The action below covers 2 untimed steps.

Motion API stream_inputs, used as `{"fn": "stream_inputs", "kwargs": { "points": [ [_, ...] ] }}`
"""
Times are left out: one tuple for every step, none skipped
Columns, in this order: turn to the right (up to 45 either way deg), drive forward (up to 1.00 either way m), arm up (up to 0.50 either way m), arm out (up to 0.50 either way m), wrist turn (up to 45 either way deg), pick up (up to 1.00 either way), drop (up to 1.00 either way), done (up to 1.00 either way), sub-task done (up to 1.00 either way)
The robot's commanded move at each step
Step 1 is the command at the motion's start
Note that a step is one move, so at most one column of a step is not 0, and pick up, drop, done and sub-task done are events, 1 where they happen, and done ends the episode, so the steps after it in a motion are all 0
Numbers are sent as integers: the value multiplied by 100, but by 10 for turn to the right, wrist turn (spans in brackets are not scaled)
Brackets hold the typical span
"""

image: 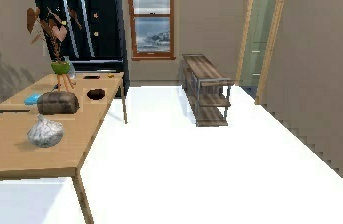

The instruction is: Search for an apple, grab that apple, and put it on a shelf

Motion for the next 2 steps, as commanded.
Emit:
{"fn": "stream_inputs", "kwargs": {
  "points": [
    [0, 0, 0, 0, -30, 0, 0, 0, 0],
    [0, 0, 0, -48, 0, 0, 0, 0, 0]
  ]
}}
